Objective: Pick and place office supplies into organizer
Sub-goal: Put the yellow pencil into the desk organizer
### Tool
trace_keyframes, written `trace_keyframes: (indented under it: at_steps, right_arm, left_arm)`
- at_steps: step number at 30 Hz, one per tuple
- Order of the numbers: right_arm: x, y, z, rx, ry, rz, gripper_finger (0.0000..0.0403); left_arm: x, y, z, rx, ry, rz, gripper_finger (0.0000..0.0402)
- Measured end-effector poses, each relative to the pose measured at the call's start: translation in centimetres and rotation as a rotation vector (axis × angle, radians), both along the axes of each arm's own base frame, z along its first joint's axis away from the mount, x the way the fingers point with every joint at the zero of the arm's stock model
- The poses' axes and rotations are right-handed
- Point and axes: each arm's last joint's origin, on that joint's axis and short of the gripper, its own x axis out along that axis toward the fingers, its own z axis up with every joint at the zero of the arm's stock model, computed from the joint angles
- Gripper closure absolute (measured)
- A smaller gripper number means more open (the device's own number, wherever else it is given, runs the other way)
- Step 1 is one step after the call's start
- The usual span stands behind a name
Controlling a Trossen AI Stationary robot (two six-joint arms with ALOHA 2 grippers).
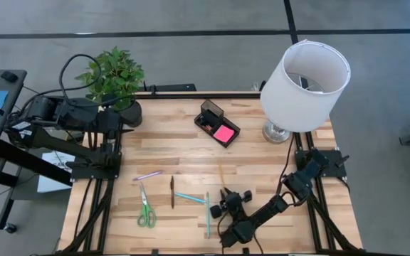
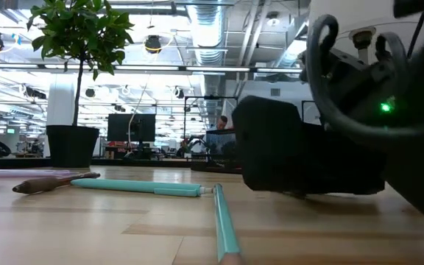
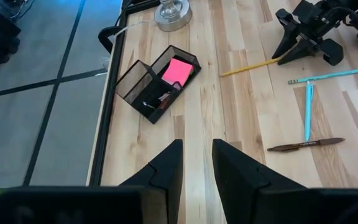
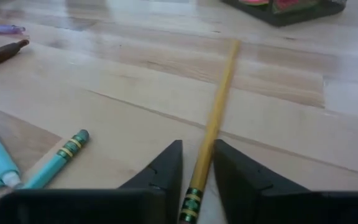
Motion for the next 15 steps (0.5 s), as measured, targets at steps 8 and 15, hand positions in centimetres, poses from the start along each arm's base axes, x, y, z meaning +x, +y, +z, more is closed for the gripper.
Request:
trace_keyframes:
  at_steps: [8, 15]
  right_arm:
    - [-0.05, -0.46, -0.19, -0.049, 0.011, 0.009, 0.0387]
    - [0.69, -0.95, 0.55, -0.067, 0.053, -0.004, 0.0388]
  left_arm:
    - [0.18, -0.01, 0.18, -0.011, -0.027, 0.007, 0.0322]
    - [0.33, -0.02, 0.38, -0.029, -0.057, 0.020, 0.0322]
